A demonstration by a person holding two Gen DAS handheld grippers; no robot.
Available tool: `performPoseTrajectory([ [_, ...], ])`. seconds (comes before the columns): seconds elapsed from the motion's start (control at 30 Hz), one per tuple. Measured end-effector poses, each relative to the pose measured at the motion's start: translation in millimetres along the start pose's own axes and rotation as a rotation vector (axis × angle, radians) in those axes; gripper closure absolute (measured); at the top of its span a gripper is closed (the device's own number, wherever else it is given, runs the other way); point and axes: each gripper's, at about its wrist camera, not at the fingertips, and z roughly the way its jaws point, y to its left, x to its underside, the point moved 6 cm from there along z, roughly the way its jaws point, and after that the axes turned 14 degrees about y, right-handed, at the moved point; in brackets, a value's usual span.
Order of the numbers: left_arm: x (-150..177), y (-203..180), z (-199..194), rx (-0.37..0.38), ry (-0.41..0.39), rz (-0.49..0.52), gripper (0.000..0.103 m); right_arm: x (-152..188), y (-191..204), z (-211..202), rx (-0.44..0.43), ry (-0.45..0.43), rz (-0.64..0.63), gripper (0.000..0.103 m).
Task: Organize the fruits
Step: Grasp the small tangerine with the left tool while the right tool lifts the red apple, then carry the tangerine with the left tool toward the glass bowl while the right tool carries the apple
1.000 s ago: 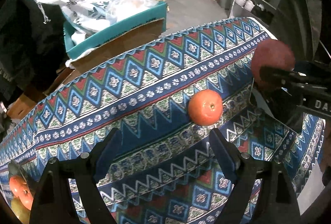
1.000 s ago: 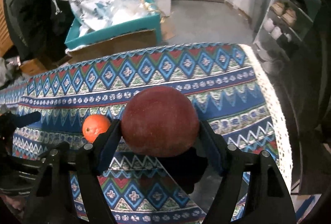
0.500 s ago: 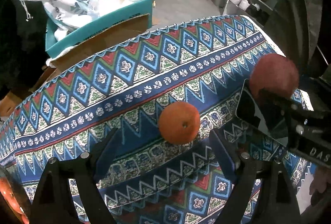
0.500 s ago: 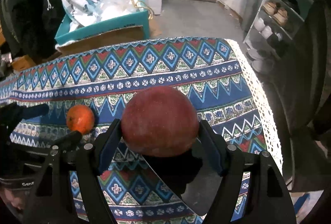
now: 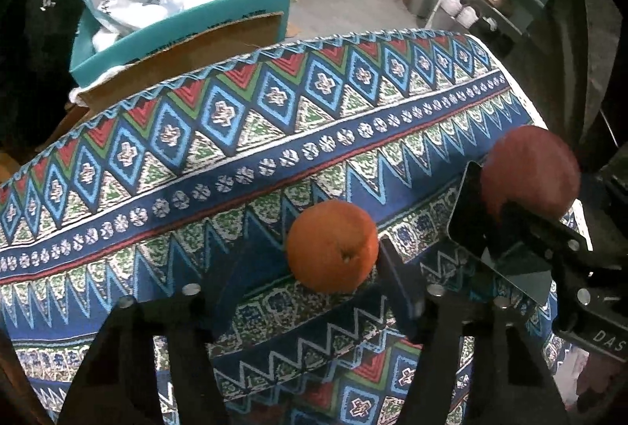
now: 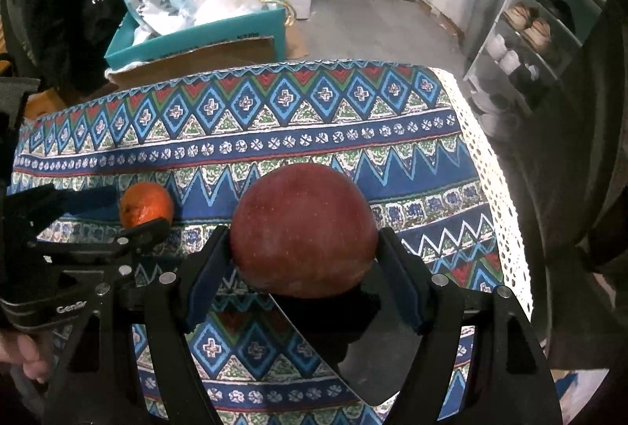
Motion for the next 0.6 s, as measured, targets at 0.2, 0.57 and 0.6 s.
performPoseTrajectory([
  [0.2,0.7,-5.6,-4.1,-0.028,-0.021,0.037,0.057,-0.4,2.5,-2.2,-0.002,-0.002,-0.006,0.028],
  [0.57,10.8,4.6,-36.5,-0.07,-0.073,0.039,0.058,-0.7,7.5,-16.8,0.003,-0.034,-0.018,0.028],
  [0.6,12.3,5.9,-41.2,-0.071,-0.078,0.037,0.058,-0.8,8.7,-19.7,0.004,-0.04,-0.022,0.028],
])
